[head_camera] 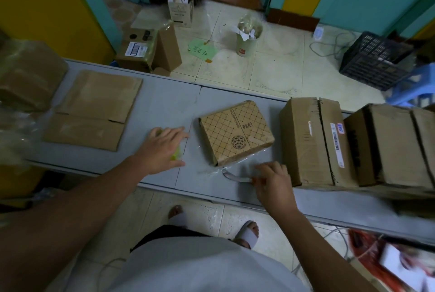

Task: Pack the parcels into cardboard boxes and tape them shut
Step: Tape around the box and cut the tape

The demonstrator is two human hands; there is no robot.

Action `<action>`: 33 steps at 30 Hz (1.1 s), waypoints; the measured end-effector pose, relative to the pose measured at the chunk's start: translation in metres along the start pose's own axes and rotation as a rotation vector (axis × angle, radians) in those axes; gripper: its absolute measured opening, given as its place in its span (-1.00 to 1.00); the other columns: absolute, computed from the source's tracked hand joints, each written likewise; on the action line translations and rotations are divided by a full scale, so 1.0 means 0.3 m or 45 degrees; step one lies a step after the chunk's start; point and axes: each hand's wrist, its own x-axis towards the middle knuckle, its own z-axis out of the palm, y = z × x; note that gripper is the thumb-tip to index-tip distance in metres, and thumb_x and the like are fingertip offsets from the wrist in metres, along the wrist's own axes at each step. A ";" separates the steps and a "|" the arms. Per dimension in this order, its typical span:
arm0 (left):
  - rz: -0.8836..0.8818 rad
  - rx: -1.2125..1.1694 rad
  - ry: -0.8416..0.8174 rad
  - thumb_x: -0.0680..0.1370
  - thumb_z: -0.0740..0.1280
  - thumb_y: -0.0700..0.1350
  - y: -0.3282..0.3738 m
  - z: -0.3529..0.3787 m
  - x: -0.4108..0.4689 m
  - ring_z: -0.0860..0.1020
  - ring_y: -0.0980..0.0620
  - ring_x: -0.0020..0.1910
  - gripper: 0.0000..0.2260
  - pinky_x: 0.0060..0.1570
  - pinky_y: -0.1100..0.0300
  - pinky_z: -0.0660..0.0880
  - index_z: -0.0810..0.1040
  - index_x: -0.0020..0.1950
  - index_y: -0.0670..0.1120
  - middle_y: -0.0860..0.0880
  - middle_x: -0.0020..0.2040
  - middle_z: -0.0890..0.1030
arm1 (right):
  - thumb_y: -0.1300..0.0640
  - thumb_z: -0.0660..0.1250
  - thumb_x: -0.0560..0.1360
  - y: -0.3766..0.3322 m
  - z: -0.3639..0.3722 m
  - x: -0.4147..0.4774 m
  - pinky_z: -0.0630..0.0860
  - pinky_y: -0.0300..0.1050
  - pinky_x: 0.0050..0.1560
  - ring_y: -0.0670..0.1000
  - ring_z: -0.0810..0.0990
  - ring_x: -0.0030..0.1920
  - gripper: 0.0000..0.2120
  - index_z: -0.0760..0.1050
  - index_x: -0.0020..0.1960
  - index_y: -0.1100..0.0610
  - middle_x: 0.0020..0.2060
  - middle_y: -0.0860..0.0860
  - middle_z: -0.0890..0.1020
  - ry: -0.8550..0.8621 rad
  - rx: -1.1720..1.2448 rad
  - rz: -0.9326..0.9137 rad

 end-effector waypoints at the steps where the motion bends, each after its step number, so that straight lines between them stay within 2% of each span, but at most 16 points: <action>1: -0.010 0.000 -0.012 0.43 0.38 0.47 -0.005 0.008 -0.003 0.30 -0.05 0.56 -0.13 0.55 -0.17 0.14 0.23 0.60 0.08 0.00 0.65 0.24 | 0.24 0.51 0.45 -0.018 -0.014 0.029 0.54 0.04 0.11 0.09 0.50 0.17 -0.54 0.60 0.32 0.02 0.19 0.00 0.57 0.022 0.053 -0.056; 3: -0.020 0.005 -0.029 0.37 0.32 0.56 -0.006 0.021 -0.006 0.21 -0.04 0.63 -0.01 0.61 -0.22 0.00 0.16 0.64 0.08 0.00 0.68 0.18 | 0.18 0.52 0.45 -0.068 -0.049 0.101 0.47 0.03 0.29 0.05 0.45 0.30 -0.45 0.52 0.41 0.01 0.31 -0.02 0.51 0.033 0.072 -0.205; 6: -0.033 -0.001 -0.021 0.32 0.27 0.62 0.009 0.024 -0.006 0.01 -0.05 0.70 0.09 0.62 -0.30 -0.11 0.07 0.69 0.09 -0.04 0.72 0.04 | -0.07 0.57 0.39 -0.153 -0.064 0.208 0.19 0.19 0.55 0.09 0.27 0.52 -0.17 0.31 0.58 -0.05 0.50 -0.02 0.37 -0.115 -0.078 -0.415; 8: -0.042 -0.045 0.021 0.31 0.25 0.64 0.028 0.019 -0.006 -0.02 -0.06 0.70 0.10 0.63 -0.29 -0.13 0.05 0.69 0.09 -0.06 0.72 0.01 | -0.25 0.57 0.33 -0.203 -0.026 0.248 0.01 0.28 0.61 0.13 0.11 0.62 0.01 0.16 0.63 -0.08 0.60 0.01 0.24 -0.205 -0.197 -0.487; 10: -0.059 -0.112 0.037 0.32 0.28 0.62 0.050 0.018 -0.005 -0.01 -0.04 0.70 0.10 0.63 -0.25 -0.14 0.02 0.69 0.10 -0.04 0.72 0.01 | -0.26 0.59 0.32 -0.243 0.034 0.264 -0.03 0.35 0.61 0.16 0.03 0.66 0.07 0.11 0.65 -0.06 0.63 0.07 0.17 -0.235 -0.264 -0.501; 13: -0.104 -0.207 0.020 0.34 0.33 0.59 0.065 0.019 -0.003 0.02 -0.02 0.69 0.08 0.63 -0.28 -0.10 -0.02 0.69 0.14 0.00 0.72 0.02 | -0.18 0.60 0.34 -0.275 0.100 0.266 -0.12 0.37 0.60 0.19 0.02 0.66 0.04 0.11 0.64 -0.05 0.64 0.15 0.15 -0.212 -0.312 -0.433; 15: -0.110 -0.233 0.056 0.39 0.34 0.55 0.063 0.016 -0.007 0.06 -0.03 0.68 0.01 0.63 -0.28 -0.08 0.04 0.68 0.14 -0.01 0.70 0.08 | -0.18 0.59 0.36 -0.271 0.117 0.265 -0.08 0.39 0.60 0.21 0.07 0.65 -0.03 0.16 0.61 -0.06 0.62 0.16 0.19 -0.152 -0.307 -0.423; 18: -0.005 -0.278 0.235 0.51 0.40 0.35 0.081 -0.004 -0.016 0.27 -0.07 0.57 -0.35 0.58 -0.13 0.09 0.37 0.51 0.11 0.00 0.56 0.34 | -0.21 0.55 0.41 -0.256 0.121 0.264 -0.05 0.41 0.59 0.22 0.08 0.64 -0.11 0.21 0.60 -0.07 0.62 0.16 0.20 -0.138 -0.257 -0.448; 20: 0.114 -0.280 0.307 0.53 0.41 0.29 0.121 -0.022 -0.011 0.43 -0.06 0.40 -0.55 0.38 -0.01 0.25 0.54 0.32 0.10 0.05 0.37 0.52 | -0.24 0.52 0.41 -0.253 0.116 0.268 -0.08 0.38 0.59 0.21 0.07 0.64 -0.14 0.24 0.59 -0.08 0.62 0.13 0.20 -0.148 -0.211 -0.450; 23: 0.170 -0.256 0.158 0.47 0.41 0.38 0.212 -0.037 0.008 0.50 0.03 0.24 -0.52 0.23 0.00 0.33 0.62 0.22 0.10 0.12 0.15 0.63 | -0.29 0.47 0.40 -0.241 0.107 0.277 -0.14 0.29 0.60 0.15 0.08 0.65 -0.17 0.28 0.58 -0.09 0.62 0.08 0.22 -0.173 -0.136 -0.444; 27: 0.050 -0.292 -0.002 0.40 0.35 0.52 0.291 -0.026 0.033 0.51 0.05 0.06 -0.44 0.15 0.04 0.41 0.65 0.11 0.10 0.11 -0.02 0.64 | -0.20 0.41 0.51 -0.202 0.065 0.291 -0.17 0.14 0.62 0.02 0.04 0.67 -0.27 0.30 0.60 -0.04 0.64 0.01 0.22 -0.236 0.023 -0.449; 29: -0.018 -0.469 -0.019 0.45 0.42 0.40 0.305 -0.017 0.031 0.60 0.05 0.00 -0.56 0.10 0.07 0.51 0.69 0.09 0.10 0.10 -0.03 0.70 | -0.15 0.40 0.54 -0.195 0.041 0.300 -0.14 0.17 0.64 -0.01 0.02 0.67 -0.30 0.30 0.61 -0.01 0.65 -0.01 0.20 -0.295 0.056 -0.460; 31: -0.084 -0.693 -0.045 0.52 0.51 0.16 0.319 -0.009 0.026 0.67 0.08 -0.06 -0.79 -0.01 0.13 0.59 0.72 0.05 0.07 0.10 -0.06 0.73 | -0.11 0.40 0.56 -0.195 0.029 0.308 -0.14 0.18 0.65 -0.03 0.00 0.67 -0.33 0.30 0.61 0.00 0.65 -0.02 0.19 -0.348 0.080 -0.447; 33: -0.142 -0.813 -0.039 0.55 0.51 -0.01 0.337 -0.009 0.021 0.67 0.12 -0.13 -0.91 -0.09 0.19 0.58 0.72 0.02 0.03 0.09 -0.09 0.73 | -0.09 0.39 0.57 -0.197 0.027 0.314 -0.14 0.18 0.65 -0.04 -0.01 0.67 -0.35 0.31 0.61 0.01 0.66 -0.03 0.18 -0.373 0.094 -0.423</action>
